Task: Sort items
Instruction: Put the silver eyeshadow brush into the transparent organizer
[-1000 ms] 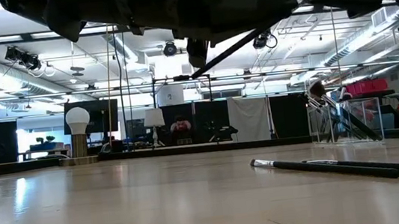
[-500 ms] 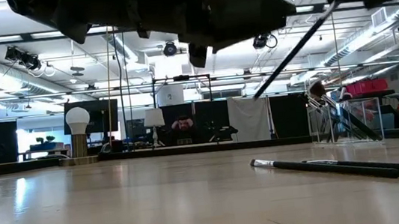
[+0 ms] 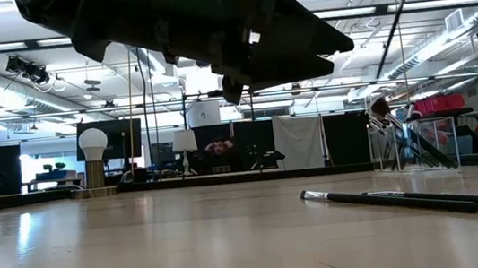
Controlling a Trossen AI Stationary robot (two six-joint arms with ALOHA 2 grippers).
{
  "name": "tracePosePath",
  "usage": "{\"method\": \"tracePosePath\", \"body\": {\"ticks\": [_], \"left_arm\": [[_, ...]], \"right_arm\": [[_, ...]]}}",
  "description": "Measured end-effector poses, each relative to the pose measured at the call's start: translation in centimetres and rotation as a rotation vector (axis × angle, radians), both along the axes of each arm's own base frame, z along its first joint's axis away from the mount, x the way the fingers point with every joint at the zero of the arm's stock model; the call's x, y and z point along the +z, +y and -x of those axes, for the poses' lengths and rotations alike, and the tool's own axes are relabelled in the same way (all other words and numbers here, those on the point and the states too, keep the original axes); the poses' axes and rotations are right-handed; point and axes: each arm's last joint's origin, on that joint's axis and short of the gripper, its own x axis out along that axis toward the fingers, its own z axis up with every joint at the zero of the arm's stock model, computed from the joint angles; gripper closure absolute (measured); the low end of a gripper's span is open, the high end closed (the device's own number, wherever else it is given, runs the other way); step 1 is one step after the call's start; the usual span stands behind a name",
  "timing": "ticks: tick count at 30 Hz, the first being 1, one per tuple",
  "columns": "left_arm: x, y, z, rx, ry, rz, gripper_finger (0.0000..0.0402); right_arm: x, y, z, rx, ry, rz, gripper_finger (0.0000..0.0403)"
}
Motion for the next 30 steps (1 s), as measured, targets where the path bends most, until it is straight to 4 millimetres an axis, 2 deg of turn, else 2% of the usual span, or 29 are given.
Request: {"method": "tracePosePath", "body": {"ticks": [8, 13, 19, 22, 25, 30], "left_arm": [[0.0, 0.0, 0.0, -0.001, -0.003, -0.004, 0.0225], [0.0, 0.0, 0.0, -0.002, -0.002, -0.005, 0.0225], [0.0, 0.0, 0.0, -0.002, 0.001, -0.007, 0.0225], [0.0, 0.0, 0.0, -0.002, 0.001, -0.007, 0.0225], [0.0, 0.0, 0.0, -0.003, 0.002, -0.007, 0.0225], [0.0, -0.1, 0.0, -0.004, 0.002, -0.006, 0.0225]], "right_arm": [[1.5, -6.0, 1.5, -0.259, 0.024, -0.052, 0.0395], [1.7, -9.1, 0.8, -0.275, -0.001, -0.117, 0.0395], [-1.5, -13.6, -0.6, -0.308, 0.063, -0.194, 0.0394], [-2.6, -15.6, -1.0, -0.29, 0.031, -0.259, 0.0394], [-3.5, -17.0, -1.1, -0.267, 0.019, -0.332, 0.0394], [-4.8, -18.6, -1.1, -0.332, 0.066, -0.374, 0.0394]]}}
